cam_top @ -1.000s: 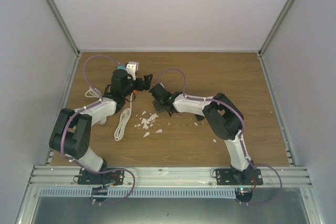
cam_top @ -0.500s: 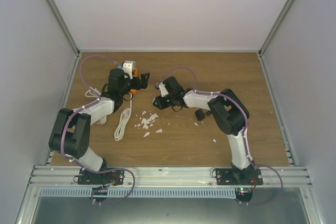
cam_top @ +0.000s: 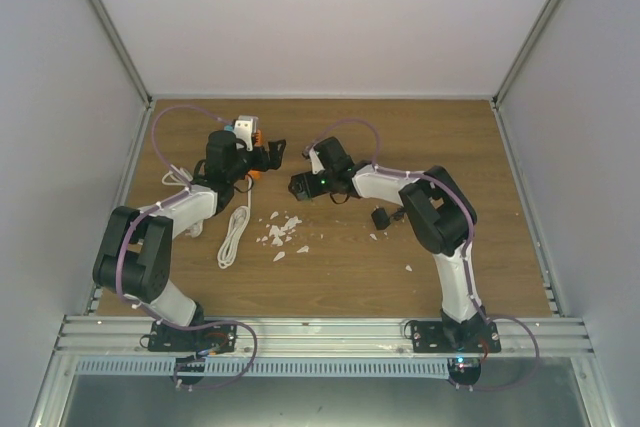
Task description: Insert the plug
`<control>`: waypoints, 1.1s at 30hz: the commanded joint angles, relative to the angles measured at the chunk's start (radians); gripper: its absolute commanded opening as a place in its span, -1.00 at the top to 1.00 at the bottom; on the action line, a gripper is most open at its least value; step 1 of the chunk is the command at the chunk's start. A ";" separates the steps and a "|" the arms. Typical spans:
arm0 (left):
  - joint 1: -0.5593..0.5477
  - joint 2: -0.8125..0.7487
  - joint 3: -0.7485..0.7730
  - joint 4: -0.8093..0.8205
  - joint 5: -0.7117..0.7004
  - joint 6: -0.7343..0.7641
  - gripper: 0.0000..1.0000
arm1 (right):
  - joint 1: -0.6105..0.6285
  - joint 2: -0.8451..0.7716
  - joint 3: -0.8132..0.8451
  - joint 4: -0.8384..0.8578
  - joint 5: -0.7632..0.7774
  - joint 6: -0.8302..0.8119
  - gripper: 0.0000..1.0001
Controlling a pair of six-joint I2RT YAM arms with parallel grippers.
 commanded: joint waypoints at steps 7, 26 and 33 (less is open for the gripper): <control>0.012 0.000 -0.010 0.059 0.017 -0.015 -0.98 | 0.101 -0.061 -0.038 -0.118 0.447 -0.127 -0.94; 0.023 0.001 -0.014 0.066 0.037 -0.022 -0.98 | 0.131 0.035 0.042 -0.195 0.506 -0.125 -0.37; 0.026 0.010 -0.007 0.064 0.060 -0.023 -0.98 | 0.132 0.063 0.069 -0.217 0.495 -0.129 0.99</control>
